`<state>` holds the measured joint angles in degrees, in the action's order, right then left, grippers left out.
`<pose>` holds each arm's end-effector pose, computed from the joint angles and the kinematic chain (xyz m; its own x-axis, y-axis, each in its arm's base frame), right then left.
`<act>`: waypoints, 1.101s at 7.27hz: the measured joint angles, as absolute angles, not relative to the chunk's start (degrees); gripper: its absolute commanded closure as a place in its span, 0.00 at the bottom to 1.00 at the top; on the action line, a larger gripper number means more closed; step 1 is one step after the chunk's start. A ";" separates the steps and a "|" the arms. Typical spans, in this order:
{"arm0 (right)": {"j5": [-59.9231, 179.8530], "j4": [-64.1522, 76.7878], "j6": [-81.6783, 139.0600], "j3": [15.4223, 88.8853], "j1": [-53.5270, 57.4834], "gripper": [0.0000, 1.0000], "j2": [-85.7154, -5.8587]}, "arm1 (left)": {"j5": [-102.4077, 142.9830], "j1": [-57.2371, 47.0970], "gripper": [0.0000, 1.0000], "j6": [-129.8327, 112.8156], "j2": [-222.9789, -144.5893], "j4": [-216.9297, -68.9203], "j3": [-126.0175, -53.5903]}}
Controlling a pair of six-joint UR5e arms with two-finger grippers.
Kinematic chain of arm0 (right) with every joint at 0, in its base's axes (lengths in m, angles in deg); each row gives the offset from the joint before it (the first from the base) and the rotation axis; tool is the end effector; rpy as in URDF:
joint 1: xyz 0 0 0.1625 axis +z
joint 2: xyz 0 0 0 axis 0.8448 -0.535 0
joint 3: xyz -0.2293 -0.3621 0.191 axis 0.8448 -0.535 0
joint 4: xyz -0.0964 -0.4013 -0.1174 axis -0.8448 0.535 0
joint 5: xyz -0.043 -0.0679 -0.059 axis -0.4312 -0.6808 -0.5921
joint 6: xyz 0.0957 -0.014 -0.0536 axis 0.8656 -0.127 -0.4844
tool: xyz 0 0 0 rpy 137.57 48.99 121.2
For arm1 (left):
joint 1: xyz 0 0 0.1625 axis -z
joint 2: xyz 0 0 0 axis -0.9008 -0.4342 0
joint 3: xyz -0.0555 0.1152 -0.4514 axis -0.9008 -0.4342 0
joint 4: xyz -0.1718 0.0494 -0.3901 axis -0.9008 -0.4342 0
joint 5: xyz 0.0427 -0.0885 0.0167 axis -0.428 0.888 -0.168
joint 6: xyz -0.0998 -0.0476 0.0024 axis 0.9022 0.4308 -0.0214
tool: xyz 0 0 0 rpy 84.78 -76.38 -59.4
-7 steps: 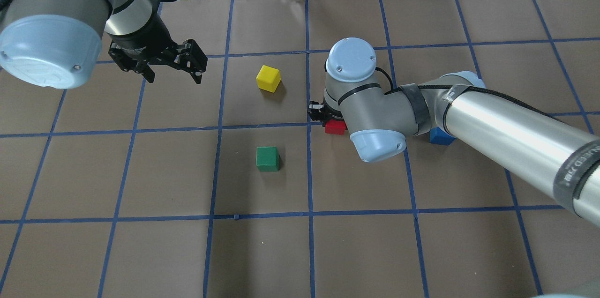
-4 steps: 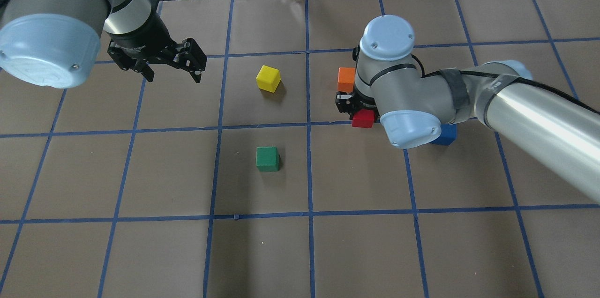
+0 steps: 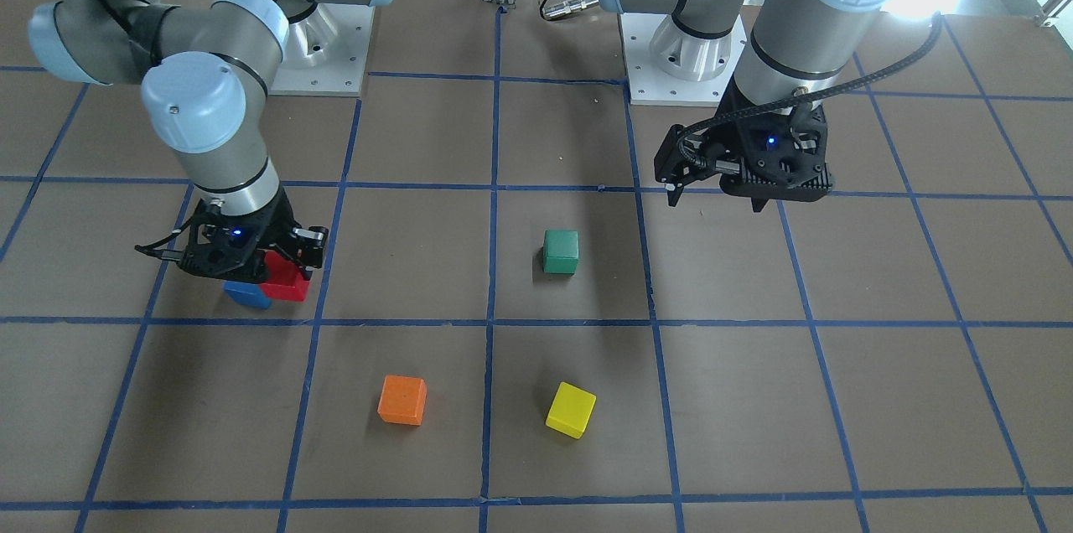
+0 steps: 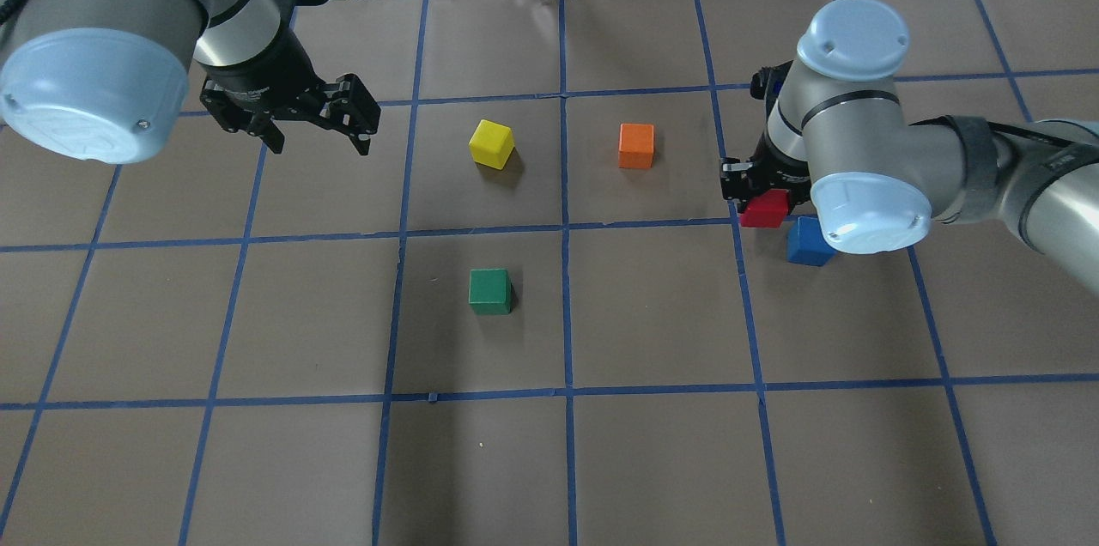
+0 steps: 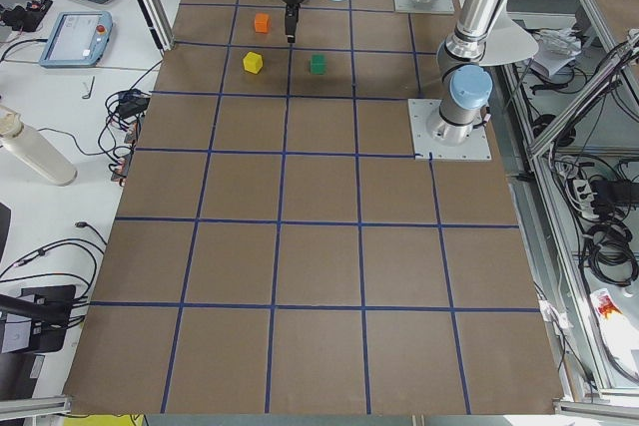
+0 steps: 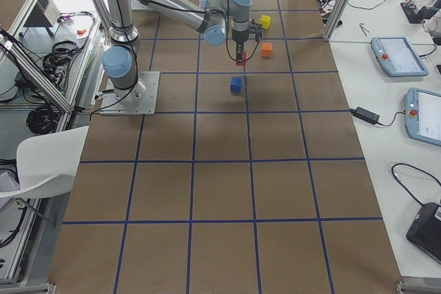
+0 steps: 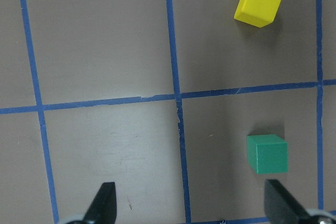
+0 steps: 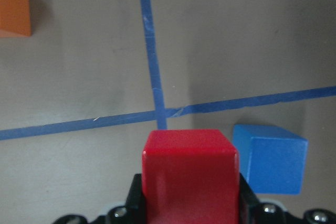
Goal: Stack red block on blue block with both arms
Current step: 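Carry the red cube with the right gripper over the blue cube, then lower the held red cube onto the blue cube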
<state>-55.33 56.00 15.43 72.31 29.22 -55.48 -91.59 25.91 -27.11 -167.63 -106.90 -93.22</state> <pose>0.0997 -0.5367 0.2931 -0.9930 0.1127 0.0367 0.1107 0.9925 -0.0520 -0.1343 -0.5352 0.4680 -0.9975 0.0703 -0.0083 0.0706 0.9970 -0.0331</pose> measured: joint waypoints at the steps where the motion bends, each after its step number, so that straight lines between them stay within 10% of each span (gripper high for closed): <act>1: -55.66 56.56 12.46 73.44 26.85 0.89 -55.56 | -91.58 25.91 0.00 -27.11 -167.74 -106.87 -93.18; 8: -57.64 57.76 9.91 76.11 24.29 0.89 -56.18 | -91.51 25.91 0.00 -27.11 -167.86 -106.80 -93.17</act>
<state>-57.64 57.76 9.91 76.11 24.29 -56.18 -91.51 25.91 -27.11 -167.86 -106.80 -93.17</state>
